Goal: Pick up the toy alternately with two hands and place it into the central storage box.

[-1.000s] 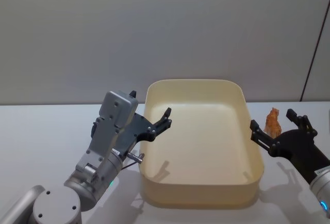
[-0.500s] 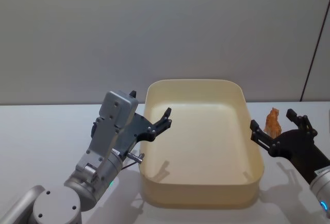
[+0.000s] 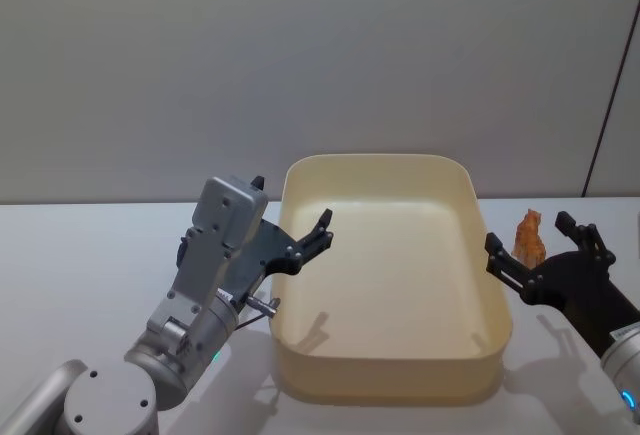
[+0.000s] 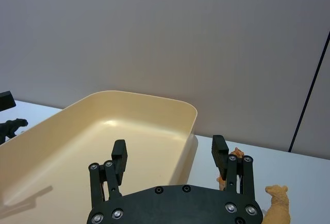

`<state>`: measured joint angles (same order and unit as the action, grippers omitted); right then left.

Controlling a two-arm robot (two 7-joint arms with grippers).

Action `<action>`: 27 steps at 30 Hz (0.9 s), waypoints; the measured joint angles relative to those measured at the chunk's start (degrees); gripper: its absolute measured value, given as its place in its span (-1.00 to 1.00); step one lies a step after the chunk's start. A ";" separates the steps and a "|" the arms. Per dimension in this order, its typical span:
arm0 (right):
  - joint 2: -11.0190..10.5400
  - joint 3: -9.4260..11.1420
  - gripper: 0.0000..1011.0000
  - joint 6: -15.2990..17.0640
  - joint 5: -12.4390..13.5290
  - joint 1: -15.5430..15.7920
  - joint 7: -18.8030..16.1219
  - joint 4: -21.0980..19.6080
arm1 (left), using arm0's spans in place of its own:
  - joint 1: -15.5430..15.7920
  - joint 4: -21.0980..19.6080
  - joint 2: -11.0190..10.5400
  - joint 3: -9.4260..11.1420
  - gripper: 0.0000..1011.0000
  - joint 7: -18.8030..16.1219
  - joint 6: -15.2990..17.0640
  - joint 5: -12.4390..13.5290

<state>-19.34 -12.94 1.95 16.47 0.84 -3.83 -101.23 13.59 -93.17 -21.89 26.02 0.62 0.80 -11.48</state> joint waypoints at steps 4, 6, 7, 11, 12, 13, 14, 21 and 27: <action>0.00 0.00 0.98 0.00 0.00 0.00 0.00 0.00 | 0.00 0.00 0.00 0.00 0.98 0.00 0.00 0.00; 0.00 0.00 0.98 0.00 0.00 0.00 0.00 0.00 | 0.00 0.00 0.00 0.00 0.98 0.00 0.00 0.00; 0.00 0.00 0.98 0.00 0.00 0.00 0.00 0.00 | 0.00 0.00 0.00 0.00 0.98 0.00 0.00 0.00; 0.00 0.00 0.98 0.00 0.00 0.00 0.00 0.00 | 0.00 0.00 0.00 0.00 0.98 0.00 0.00 0.00; 0.00 0.00 0.98 0.00 0.00 0.00 0.00 0.00 | 0.00 0.00 0.00 0.00 0.98 0.00 0.00 0.00; 0.00 0.00 0.98 0.00 0.00 0.00 0.00 0.00 | 0.00 0.00 0.00 0.00 0.98 0.00 0.00 0.00; 0.00 0.00 0.98 0.00 0.00 0.00 0.00 0.00 | 0.00 0.00 0.00 0.00 0.98 0.00 0.00 0.00; -0.25 0.20 0.98 -0.02 0.19 0.26 0.02 -0.05 | 0.00 0.00 0.00 0.00 0.98 0.00 0.00 0.00; -1.30 0.98 0.98 -0.26 0.91 1.17 0.22 -0.62 | 0.00 0.00 0.00 0.00 0.98 0.00 0.00 0.00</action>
<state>-20.63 -11.96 1.69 17.37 2.01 -3.61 -101.84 13.59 -93.17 -21.89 26.02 0.62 0.79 -11.48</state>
